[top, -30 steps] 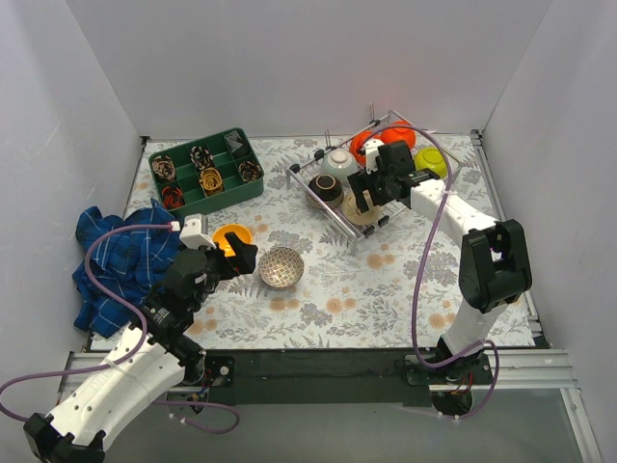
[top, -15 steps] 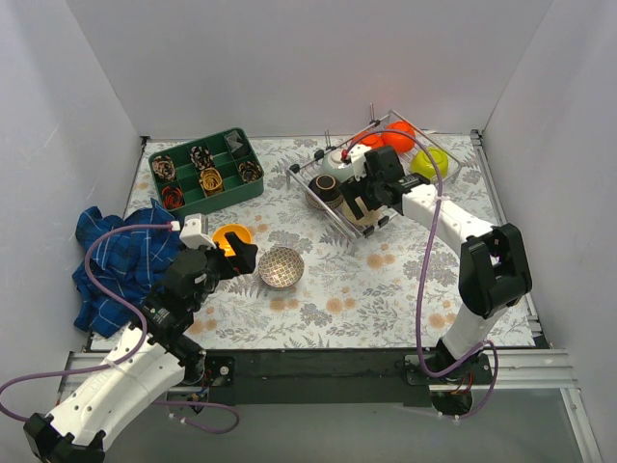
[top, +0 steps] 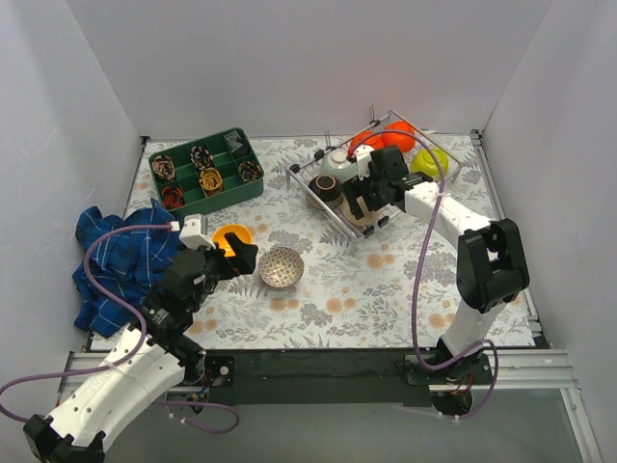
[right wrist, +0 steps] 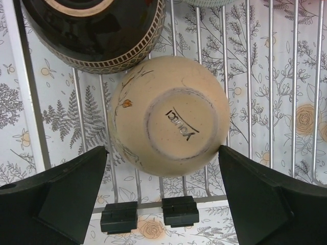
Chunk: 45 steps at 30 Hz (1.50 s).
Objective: Unload the bowls from the dish rack
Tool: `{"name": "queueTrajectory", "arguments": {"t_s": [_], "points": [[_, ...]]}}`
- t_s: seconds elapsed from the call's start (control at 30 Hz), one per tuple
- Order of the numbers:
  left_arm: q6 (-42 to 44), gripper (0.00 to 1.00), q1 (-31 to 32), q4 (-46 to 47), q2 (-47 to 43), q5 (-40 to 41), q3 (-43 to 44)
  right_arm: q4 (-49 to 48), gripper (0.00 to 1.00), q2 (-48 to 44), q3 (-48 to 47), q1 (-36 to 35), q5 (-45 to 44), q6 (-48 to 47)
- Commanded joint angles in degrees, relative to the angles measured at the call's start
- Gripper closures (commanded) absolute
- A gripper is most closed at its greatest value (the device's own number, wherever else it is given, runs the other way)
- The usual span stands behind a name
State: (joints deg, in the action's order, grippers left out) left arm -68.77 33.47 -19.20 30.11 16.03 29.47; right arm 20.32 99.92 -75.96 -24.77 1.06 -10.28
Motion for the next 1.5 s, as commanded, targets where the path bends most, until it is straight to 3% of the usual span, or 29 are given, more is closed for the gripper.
{"name": "queueTrajectory", "arguments": {"t_s": [0.0, 0.27, 0.47, 1.03, 1.3, 1.47], "points": [[1.01, 0.02, -0.16, 0.74, -0.05, -0.21, -0.56, -1.68, 0.01, 1.77, -0.15, 0.60, 3.68, 1.49], [1.10, 0.02, -0.25, 0.92, 0.39, -0.56, -0.73, -2.83, 0.03, 1.77, 1.61, 0.17, 5.62, 2.29], [1.18, 0.02, -0.25, 0.57, 0.13, -0.83, -0.73, -3.53, 0.04, -0.51, 4.33, -4.49, 6.15, 4.48], [1.10, 0.02, -0.25, 0.30, -0.05, -1.18, -0.82, -3.53, 0.04, -4.21, 13.73, -12.93, 0.96, 18.89], [1.18, 0.02, -0.25, 0.13, -0.22, -2.05, -0.73, 0.59, 0.02, -7.72, 6.01, -11.97, 0.70, 20.30], [1.45, 0.02, -0.25, 0.39, -0.58, -2.94, -0.73, 1.22, 0.01, -9.48, 2.67, -7.93, 5.08, 24.51]]}}
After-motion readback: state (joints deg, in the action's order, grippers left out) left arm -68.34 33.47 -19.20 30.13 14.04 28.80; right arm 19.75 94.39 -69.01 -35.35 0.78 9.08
